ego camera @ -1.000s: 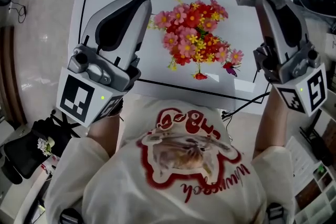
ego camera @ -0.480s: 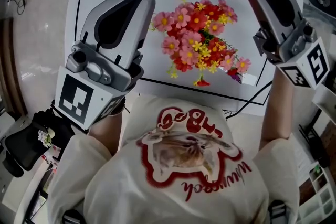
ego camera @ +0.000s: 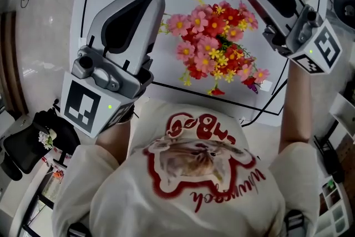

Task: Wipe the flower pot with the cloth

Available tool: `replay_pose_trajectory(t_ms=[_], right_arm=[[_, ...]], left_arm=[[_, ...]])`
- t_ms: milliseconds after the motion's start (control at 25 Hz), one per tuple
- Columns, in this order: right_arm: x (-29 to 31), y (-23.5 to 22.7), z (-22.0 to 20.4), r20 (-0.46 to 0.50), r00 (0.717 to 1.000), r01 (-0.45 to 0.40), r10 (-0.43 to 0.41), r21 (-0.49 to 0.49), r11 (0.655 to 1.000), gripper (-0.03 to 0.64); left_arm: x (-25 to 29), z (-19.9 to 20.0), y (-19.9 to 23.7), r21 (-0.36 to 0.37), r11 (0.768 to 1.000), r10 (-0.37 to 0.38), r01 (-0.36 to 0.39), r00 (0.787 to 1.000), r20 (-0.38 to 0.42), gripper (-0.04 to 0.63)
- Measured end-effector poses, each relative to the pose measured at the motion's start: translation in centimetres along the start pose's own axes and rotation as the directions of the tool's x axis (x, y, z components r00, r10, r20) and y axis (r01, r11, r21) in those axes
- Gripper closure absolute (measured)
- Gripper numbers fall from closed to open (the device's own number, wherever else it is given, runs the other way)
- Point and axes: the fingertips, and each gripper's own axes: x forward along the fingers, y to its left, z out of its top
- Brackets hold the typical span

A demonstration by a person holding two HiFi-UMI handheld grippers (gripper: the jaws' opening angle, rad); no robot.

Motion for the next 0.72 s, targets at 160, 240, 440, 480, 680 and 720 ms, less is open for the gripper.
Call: replay_pose_trajectory(t_ms=[160, 240, 440, 480, 680, 720], right_arm=[[1.0, 0.4, -1.4, -0.046, 0.998, -0.051, 0.05, -0.009, 0.999, 0.561], [1.5, 0.4, -1.9, -0.054, 0.996, -0.074, 0.074, 0.003, 0.997, 0.561], [2.5, 0.9, -3.4, -0.079, 0.985, -0.152, 0.154, 0.034, 0.988, 0.561], [2.7, 1.0, -3.7, -0.083, 0.982, -0.167, 0.17, 0.041, 0.985, 0.561], [3.6, 1.8, -4.9, -0.124, 0.964, -0.233, 0.237, 0.049, 0.971, 0.561], [3.7, 1.9, -5.1, -0.128, 0.96, -0.243, 0.248, 0.053, 0.969, 0.561]], left_arm=[[-0.1, -0.2, 0.2, -0.002, 1.0, 0.014, -0.014, 1.0, 0.0, 0.592], [-0.2, -0.1, 0.2, -0.001, 1.0, 0.019, -0.019, 1.0, 0.003, 0.592], [-0.4, 0.3, 0.2, 0.001, 1.0, 0.032, -0.032, 0.999, 0.013, 0.592], [-0.5, 0.3, 0.3, 0.001, 0.999, 0.035, -0.035, 0.999, 0.015, 0.592], [-0.9, 0.1, 0.5, -0.002, 0.999, 0.047, -0.047, 0.999, 0.012, 0.592], [-1.0, 0.1, 0.5, -0.003, 0.999, 0.049, -0.049, 0.999, 0.011, 0.592]])
